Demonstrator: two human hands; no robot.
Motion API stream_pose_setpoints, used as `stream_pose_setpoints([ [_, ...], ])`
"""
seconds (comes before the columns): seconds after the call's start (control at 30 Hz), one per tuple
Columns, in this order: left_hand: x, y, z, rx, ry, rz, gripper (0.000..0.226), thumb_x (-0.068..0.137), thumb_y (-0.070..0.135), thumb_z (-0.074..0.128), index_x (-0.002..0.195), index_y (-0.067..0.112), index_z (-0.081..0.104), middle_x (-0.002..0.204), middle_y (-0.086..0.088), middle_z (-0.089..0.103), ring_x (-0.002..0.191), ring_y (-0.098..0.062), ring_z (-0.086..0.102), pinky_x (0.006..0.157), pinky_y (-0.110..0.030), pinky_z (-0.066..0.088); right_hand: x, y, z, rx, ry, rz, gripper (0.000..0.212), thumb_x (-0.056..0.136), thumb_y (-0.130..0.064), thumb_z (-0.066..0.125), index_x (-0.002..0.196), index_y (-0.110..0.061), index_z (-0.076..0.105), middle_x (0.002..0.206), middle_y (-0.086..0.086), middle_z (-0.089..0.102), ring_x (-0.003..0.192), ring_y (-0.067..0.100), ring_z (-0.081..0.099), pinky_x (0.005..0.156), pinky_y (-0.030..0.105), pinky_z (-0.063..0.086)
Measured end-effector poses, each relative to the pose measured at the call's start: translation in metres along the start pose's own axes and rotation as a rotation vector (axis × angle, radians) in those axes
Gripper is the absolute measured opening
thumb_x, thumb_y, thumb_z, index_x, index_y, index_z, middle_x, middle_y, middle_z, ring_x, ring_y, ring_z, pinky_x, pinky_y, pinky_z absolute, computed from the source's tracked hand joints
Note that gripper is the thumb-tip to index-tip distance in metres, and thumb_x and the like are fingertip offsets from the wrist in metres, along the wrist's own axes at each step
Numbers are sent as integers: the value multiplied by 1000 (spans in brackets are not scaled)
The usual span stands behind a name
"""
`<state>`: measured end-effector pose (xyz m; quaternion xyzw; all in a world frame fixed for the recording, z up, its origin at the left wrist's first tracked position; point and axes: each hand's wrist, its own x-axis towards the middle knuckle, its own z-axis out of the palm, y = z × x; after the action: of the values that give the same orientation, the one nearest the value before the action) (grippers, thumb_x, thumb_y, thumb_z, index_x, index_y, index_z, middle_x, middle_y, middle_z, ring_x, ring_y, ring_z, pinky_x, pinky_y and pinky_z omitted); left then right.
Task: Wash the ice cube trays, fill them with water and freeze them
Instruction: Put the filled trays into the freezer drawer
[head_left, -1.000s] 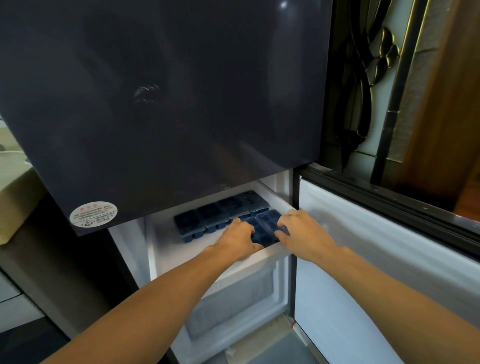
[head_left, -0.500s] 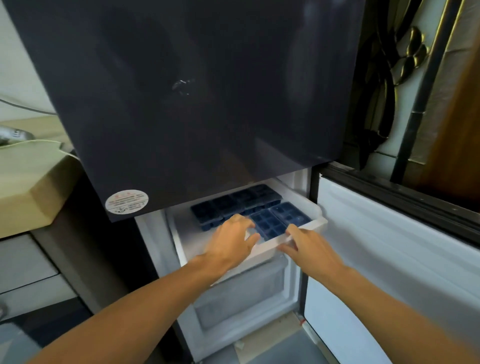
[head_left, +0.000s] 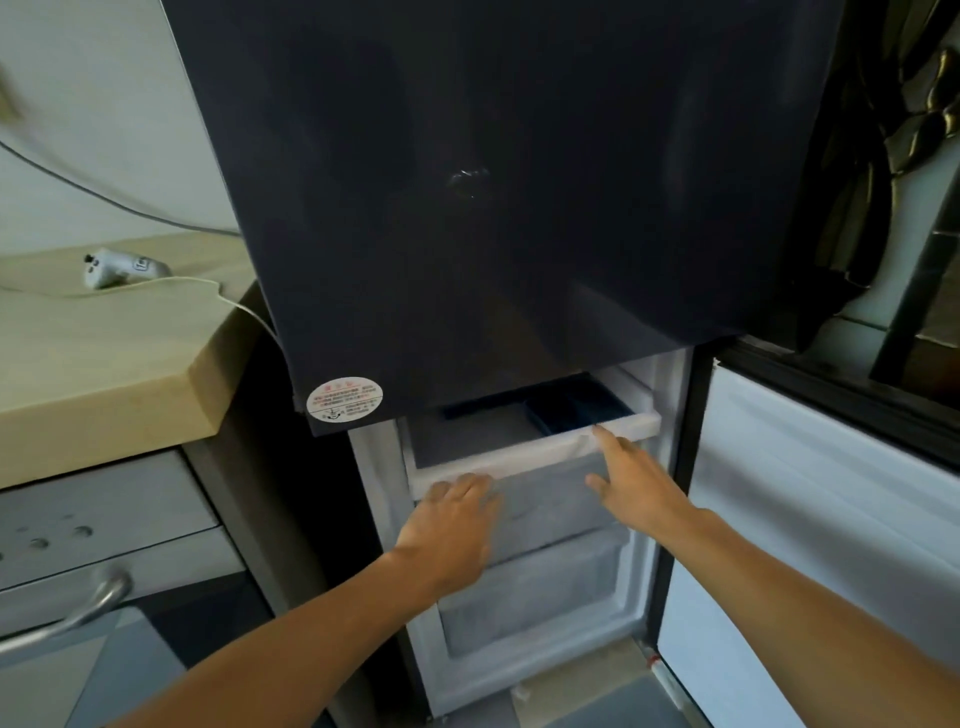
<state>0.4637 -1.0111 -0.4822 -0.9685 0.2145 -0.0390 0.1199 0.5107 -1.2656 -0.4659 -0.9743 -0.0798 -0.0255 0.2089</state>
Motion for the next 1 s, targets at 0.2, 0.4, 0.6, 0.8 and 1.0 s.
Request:
stream_pose_setpoints([
  [0.2,12,-20,19,109,-104,-75,72,100,34,48,160,13,15,170,-10,-9,157,-25,-9,125,-56,6,-19,5,-38,-119,197,4,58,102,-33,59,151,-14,35,135,12,56,120,30,56,92,41,52],
  [0.4,22,-17,16,98,-130,-77,71,103,40,44,161,15,14,170,-12,-9,157,-27,-9,125,-56,8,-46,28,-87,-423,565,12,47,92,-34,71,128,-7,60,129,16,62,121,37,55,98,52,46],
  [0.6,11,-14,-8,-59,15,-31,60,104,41,43,156,14,30,169,-13,12,155,-29,13,124,-45,23,-76,54,-133,-695,405,509,76,90,-68,55,148,-21,42,153,16,42,141,44,34,116,62,23],
  [0.8,-25,-13,-35,-215,213,34,48,105,41,43,146,17,48,163,-6,31,147,-25,35,114,-43,39,-98,61,-154,-656,217,698,91,93,-74,45,158,-16,20,158,24,34,141,48,37,116,62,28],
  [1.0,-65,-26,-62,-240,469,59,37,102,37,54,129,14,64,147,-6,54,133,-26,53,100,-42,50,-104,29,-156,-571,153,721,96,89,-75,53,157,-15,22,158,22,34,142,45,37,115,60,32],
])
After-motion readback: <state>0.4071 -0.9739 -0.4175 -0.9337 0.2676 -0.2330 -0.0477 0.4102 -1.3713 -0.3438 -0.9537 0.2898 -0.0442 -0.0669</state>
